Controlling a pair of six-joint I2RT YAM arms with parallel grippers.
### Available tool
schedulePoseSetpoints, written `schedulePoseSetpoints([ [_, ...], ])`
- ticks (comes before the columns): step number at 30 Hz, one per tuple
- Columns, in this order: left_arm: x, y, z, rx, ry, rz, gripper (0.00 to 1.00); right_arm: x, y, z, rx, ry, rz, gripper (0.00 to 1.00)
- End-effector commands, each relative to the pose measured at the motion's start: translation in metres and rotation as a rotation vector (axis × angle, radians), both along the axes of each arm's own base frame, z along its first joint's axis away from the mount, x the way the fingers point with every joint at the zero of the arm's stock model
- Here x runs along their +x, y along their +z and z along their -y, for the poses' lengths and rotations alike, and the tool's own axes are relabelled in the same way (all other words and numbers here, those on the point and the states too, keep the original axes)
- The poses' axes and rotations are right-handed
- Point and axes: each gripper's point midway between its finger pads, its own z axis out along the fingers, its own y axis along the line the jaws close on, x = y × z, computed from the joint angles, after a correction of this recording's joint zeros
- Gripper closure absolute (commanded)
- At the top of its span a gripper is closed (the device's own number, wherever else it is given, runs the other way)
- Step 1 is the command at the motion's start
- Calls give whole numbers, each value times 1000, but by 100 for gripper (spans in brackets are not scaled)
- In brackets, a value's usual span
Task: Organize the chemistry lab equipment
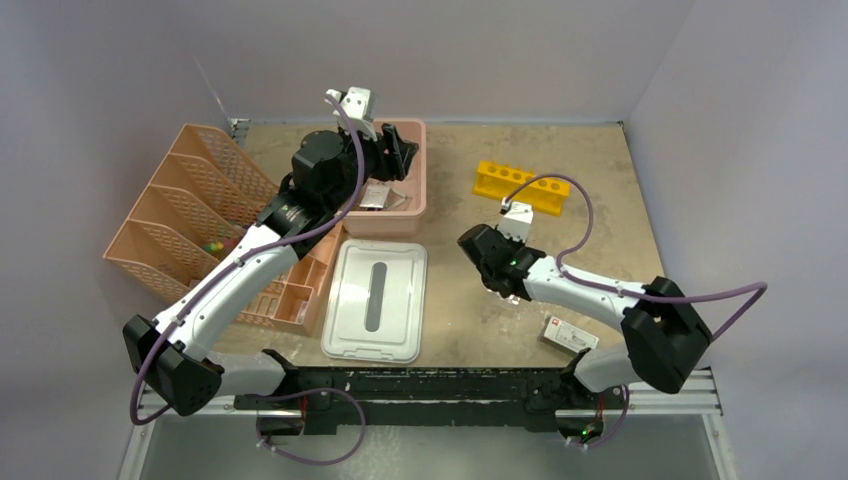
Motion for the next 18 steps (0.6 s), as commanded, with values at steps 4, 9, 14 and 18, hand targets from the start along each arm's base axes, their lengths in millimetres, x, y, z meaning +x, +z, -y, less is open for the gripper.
schedulePoseSetpoints([
  [4,2,7,-1,-11,8,25,44,3,-6,4,48,-37,-12,80],
  [9,1,8,-2,-9,6,26,44,4,-9,6,63,-54,-28,74],
  [14,1,7,-1,-12,1,22,44,3,-13,8,57,-71,-58,66],
  [18,0,8,-1,-13,-1,24,44,4,-8,5,59,-61,-68,61],
])
